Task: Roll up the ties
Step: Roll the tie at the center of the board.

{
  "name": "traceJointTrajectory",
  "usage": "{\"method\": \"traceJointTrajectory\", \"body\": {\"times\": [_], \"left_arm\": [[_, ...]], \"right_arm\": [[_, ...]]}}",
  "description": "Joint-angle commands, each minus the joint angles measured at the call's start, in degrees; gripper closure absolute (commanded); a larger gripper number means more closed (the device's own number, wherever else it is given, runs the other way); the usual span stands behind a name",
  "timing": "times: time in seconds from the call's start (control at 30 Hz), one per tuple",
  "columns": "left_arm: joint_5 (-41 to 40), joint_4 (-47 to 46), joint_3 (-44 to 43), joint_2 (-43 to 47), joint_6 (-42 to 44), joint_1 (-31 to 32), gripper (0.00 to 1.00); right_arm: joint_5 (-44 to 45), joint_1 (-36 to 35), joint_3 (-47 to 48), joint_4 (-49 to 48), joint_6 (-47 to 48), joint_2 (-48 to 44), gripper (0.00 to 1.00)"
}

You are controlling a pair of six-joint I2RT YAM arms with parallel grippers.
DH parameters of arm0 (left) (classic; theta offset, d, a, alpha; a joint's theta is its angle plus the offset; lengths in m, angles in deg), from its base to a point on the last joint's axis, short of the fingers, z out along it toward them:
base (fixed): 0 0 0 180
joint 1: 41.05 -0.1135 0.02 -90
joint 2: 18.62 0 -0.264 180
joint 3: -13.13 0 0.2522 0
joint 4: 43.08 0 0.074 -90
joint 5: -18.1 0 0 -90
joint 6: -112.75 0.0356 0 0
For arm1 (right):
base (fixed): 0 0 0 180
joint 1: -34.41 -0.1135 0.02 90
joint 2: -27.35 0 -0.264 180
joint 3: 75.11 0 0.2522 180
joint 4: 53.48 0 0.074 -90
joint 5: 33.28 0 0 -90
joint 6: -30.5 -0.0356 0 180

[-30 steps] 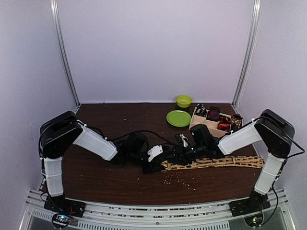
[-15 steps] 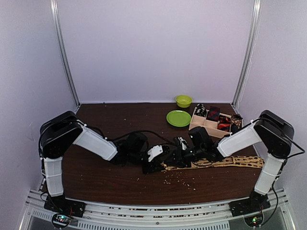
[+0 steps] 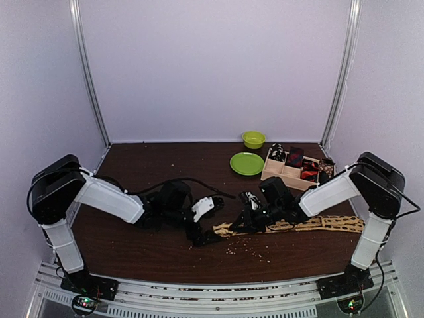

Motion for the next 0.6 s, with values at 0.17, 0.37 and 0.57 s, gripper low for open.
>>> {"method": "traceJointTrajectory", "body": {"times": [0.17, 0.37, 0.57], "left_arm": [[-9.23, -15.33, 5.5, 6.99, -10.01, -0.58, 0.02], [-1.88, -10.54, 1.29, 2.2, -5.89, -0.59, 0.02], [1.37, -12.86, -0.55, -5.4, -2.6, 0.22, 0.02]], "right_arm": [[0.43, 0.9, 0.48, 2.2, 2.01, 1.1, 1.0], [-0.37, 1.25, 0.97, 2.94, 2.6, 1.71, 1.0], [-0.9, 1.42, 1.72, 4.28, 3.37, 2.23, 1.0]]}}
